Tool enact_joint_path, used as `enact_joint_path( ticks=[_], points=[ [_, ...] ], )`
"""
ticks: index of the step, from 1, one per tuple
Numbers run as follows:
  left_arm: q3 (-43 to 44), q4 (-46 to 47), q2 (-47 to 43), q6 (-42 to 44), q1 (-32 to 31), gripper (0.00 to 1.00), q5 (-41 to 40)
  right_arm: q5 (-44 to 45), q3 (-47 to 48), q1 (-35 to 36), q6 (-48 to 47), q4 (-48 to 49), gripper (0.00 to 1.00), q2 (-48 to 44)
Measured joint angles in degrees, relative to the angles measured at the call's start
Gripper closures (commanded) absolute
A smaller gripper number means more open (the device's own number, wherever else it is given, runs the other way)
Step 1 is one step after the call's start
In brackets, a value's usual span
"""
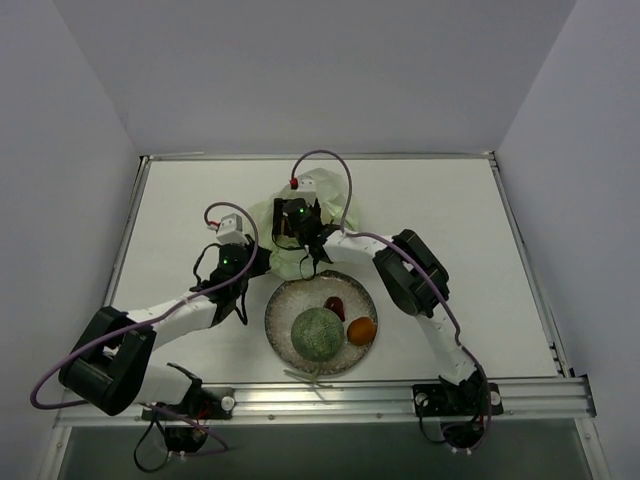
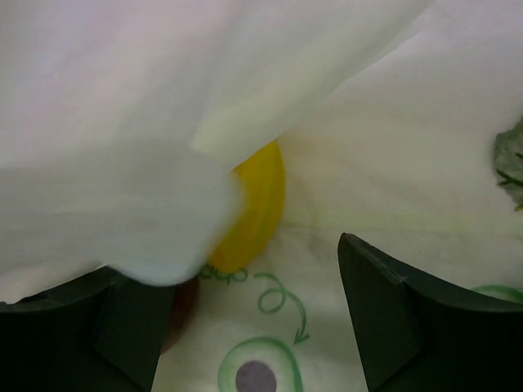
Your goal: Take the fake fruits out of the plastic bag
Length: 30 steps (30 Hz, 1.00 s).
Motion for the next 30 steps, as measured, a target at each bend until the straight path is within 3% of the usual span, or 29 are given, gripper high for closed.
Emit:
enact_joint_path(
  ticks=[13,16,18,21,23,30],
  points=[
    [0.0,0.1,0.5,0.0,0.2,0.98,-0.2,-11.4,14.3,-4.4,1.0,2.2,0.30,11.6],
    [0.0,0.1,0.7,0.0,0.3,0.98,-0.2,-13.5,14.4,-4.5,1.2,5.1,0.45,12.6],
    [0.0,0.2,0.9,0.0,0.3,0.98,-0.2,-14.3,14.4,-4.8,1.7,7.3,0.69,13.2],
    [0.0,0.1,1.2,0.0,0.3,0.98,-0.2,-15.7,14.5,-4.9,2.6,10.6,0.85,13.6],
    [0.0,0.1,1.3,0.0,0.4,0.98,-0.2,-16.0,14.3,-5.1,2.6,12.3,0.92,13.6],
    [0.0,0.1,1.3,0.1,0.7,0.98,-0.2,-15.9,2.5,-6.7,2.2,19.4,0.95,8.7]
  ],
)
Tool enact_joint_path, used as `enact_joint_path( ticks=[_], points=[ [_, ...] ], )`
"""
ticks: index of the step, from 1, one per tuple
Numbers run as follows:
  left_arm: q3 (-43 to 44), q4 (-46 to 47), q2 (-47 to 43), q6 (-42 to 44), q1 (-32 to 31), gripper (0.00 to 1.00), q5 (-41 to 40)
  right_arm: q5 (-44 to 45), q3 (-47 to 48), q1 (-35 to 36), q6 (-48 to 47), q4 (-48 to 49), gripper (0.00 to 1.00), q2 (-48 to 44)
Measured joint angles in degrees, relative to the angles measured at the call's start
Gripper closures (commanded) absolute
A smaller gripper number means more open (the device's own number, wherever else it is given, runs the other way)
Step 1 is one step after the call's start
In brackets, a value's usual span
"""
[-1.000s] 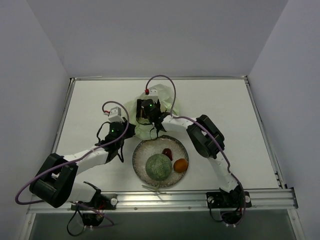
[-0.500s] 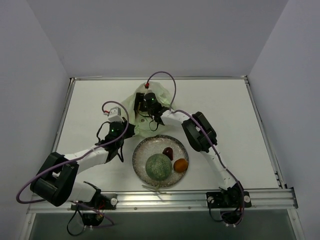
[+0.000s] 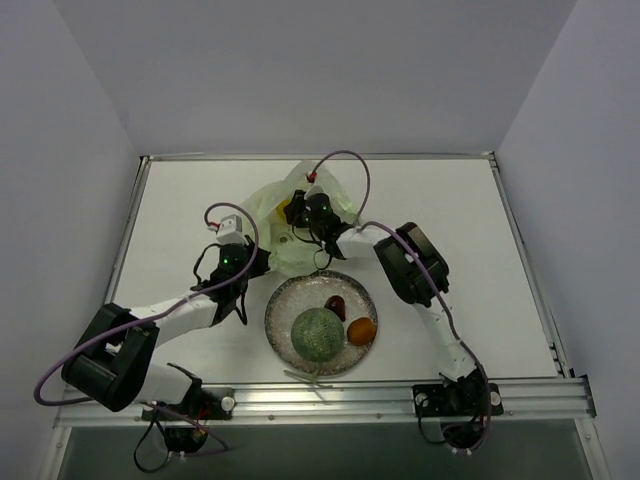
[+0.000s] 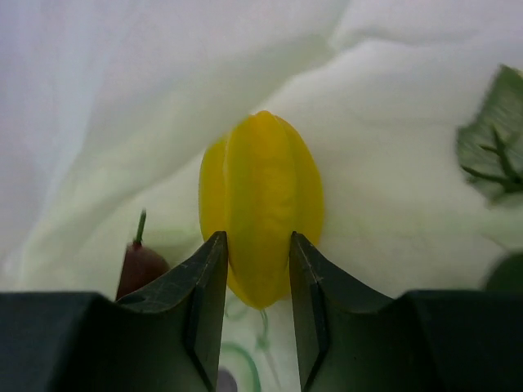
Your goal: Take the fake fruits out of the plastic bag
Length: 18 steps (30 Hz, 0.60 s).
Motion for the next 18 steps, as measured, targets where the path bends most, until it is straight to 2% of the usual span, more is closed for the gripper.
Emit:
enact_joint_path(
  ticks=[9,18],
  points=[
    [0.0,0.2,0.1,0.2,0.0,0.98,0.7,0.1,-23.1,-0.2,-1.2,-3.1,0.96,-24.6],
    [0.1,0.3,0.5,1.4,0.0,0.98,2.0,-1.2,-37.2,5.3,-1.4,-7.0,0.95,-46.4]
  ],
)
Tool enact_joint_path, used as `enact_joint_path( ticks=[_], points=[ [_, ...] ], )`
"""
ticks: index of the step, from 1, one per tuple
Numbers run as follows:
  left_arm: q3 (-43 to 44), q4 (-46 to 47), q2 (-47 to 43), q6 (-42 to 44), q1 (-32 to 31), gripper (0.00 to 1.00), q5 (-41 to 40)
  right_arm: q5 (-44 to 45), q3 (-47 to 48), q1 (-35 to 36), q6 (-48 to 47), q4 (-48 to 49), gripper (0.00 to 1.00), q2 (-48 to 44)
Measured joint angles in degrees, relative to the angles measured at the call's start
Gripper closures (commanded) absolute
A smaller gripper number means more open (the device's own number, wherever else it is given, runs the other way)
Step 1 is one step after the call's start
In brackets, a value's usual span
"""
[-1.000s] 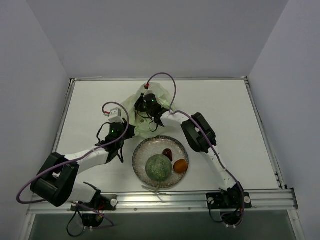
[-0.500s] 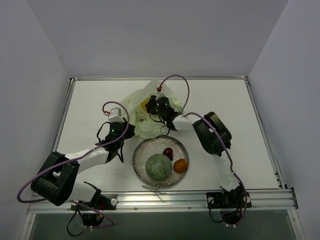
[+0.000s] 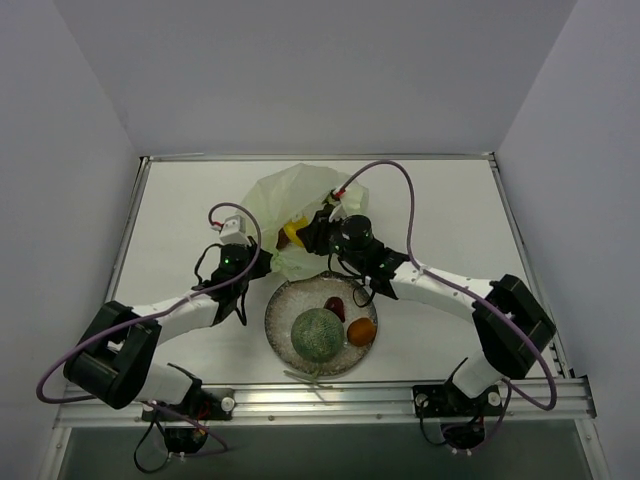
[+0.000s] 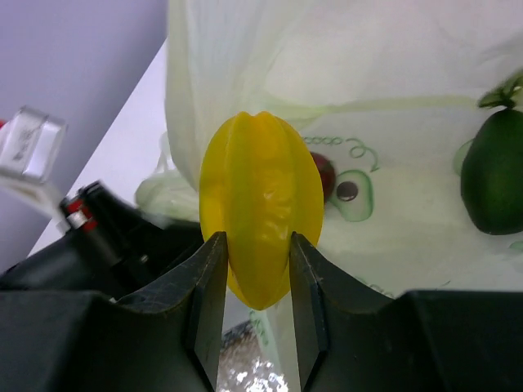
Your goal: Take the fake fruits out of the plastic bag
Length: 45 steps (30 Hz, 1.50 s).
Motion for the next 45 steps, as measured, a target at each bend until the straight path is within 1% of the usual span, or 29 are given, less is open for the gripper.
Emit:
enact_joint_path(
  ticks=[4,9,12,18,20,24,38,41,42,44,45],
  points=[
    [0.2,0.1,0.9,0.1,0.0,0.98,1.3,-1.8,-1.6,1.3,-0.3,-4.5,0.95,-4.2],
    [0.2,0.4,0.9,0.2,0.0,0.98,2.7,1.2,1.5,1.9,-1.3,-14.5,0.95,-3.9],
    [0.2,0.5,0.7,0.3,0.0,0.98,3.7,1.2,3.6,3.4,-1.6,-18.4,0.95,-3.0],
    [0.3,0.5,0.6,0.6,0.0,0.98,4.6,-3.1,4.2,9.2,-3.6,-20.5,0.94,-2.4],
    [0.3,-0.1,0.6,1.2,0.2,0.98,4.6,-3.1,4.1,10.3,-4.8,-20.6,0.94,-2.5],
    [0.3,-0.2,0.6,1.4,0.4,0.98,4.7,-4.3,3.5,10.4,-6.6,-21.0,0.94,-2.6],
    [1.0,-0.4,-1.1,1.7,0.9,0.98,4.3,-8.7,1.7,10.5,-13.0,-29.9,0.94,-2.4],
    [1.3,-0.1,-1.1,1.8,1.2,0.98,4.7,-9.6,1.9,10.5,-14.4,-31.0,0.88,-1.5],
    [1.3,0.0,-1.1,1.8,1.2,0.98,4.7,-9.7,2.1,10.5,-14.8,-31.3,0.76,-0.8],
    [1.3,0.0,-1.2,1.8,1.2,0.98,4.7,-9.8,2.7,10.5,-15.5,-32.1,0.59,0.6],
    [1.3,0.0,-1.3,1.8,1.2,0.98,4.7,-9.6,2.9,10.5,-15.9,-32.5,0.46,1.2]
  ],
)
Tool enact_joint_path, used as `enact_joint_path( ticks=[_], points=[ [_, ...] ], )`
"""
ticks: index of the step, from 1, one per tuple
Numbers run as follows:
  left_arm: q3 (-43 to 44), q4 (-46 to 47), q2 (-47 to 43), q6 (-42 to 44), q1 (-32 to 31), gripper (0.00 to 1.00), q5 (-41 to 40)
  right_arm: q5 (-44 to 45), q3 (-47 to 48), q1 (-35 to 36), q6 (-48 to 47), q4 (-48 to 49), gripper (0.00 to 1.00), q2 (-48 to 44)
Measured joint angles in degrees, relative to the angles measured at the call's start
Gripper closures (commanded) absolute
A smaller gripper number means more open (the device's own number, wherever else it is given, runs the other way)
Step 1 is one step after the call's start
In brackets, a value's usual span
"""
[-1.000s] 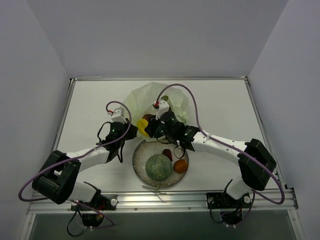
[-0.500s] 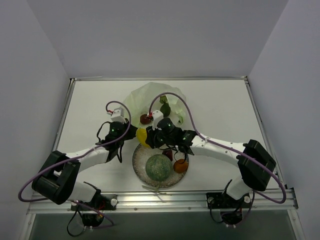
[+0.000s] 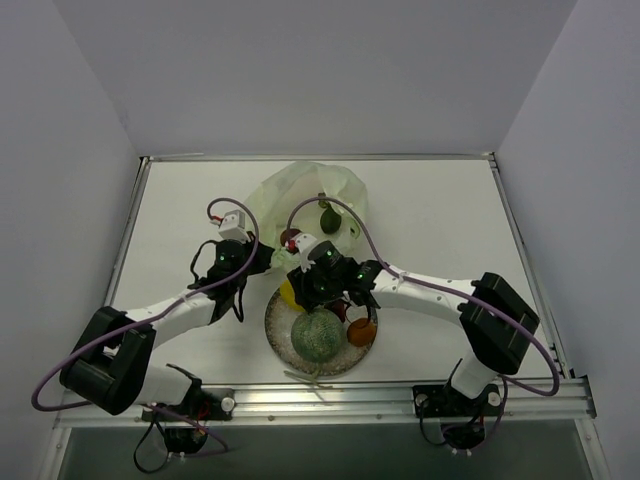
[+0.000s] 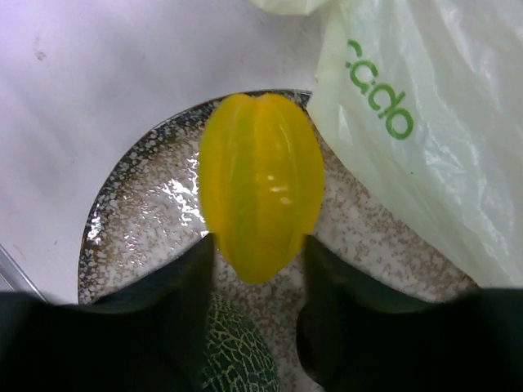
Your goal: Take the fake fruits out of the plastic bag
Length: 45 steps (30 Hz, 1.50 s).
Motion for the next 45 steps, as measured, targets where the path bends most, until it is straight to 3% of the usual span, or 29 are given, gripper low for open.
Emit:
enact_joint_path(
  ticks=[2,5,8,9,10,16,20,22,26,31,32,34,45],
  points=[
    [0.0,0.0,-0.2,0.0,0.0,0.98,0.0,0.7,0.3,0.0,-0.9,-1.2,0.36,0.4],
    [0.0,0.0,-0.2,0.0,0.0,0.97,0.0,2.0,1.7,-0.1,-2.1,-2.8,0.37,-0.3],
    [0.0,0.0,0.1,-0.1,0.0,0.98,0.0,2.7,5.2,-0.4,-2.4,-3.3,0.52,-1.4],
    [0.0,0.0,0.5,-0.2,0.0,0.98,0.0,3.1,6.9,-0.4,-2.2,-3.2,0.67,-1.6],
    [0.1,0.0,0.9,-0.3,0.0,0.98,0.0,3.6,8.5,-0.4,-2.1,-2.7,0.73,-1.7],
    [0.1,0.0,2.9,-1.2,0.0,0.98,0.0,12.5,16.9,-0.4,-0.2,3.6,0.90,2.4],
    [0.1,0.6,4.7,-2.7,0.0,0.98,0.3,19.5,19.3,-1.2,0.0,6.5,0.91,10.3],
    [0.2,0.9,6.2,-3.5,0.0,0.98,0.6,21.0,18.8,-2.1,0.0,6.8,0.86,14.1],
    [0.2,2.2,9.5,-5.7,0.0,0.98,1.2,22.3,15.7,-3.6,0.3,8.0,0.56,17.4],
    [0.2,3.1,12.2,-7.4,0.0,0.98,2.2,21.5,14.8,-6.1,1.4,11.6,0.41,18.1],
    [0.2,3.1,12.2,-7.6,0.0,0.98,2.3,21.4,15.2,-6.6,1.4,12.2,0.32,18.4],
    [0.2,3.4,12.1,-7.8,0.0,0.98,2.3,21.4,16.7,-7.3,1.5,13.3,0.25,19.8],
    [0.2,3.1,9.6,-7.6,0.4,0.98,2.3,11.5,22.8,-11.2,1.1,12.4,0.23,27.8]
  ],
)
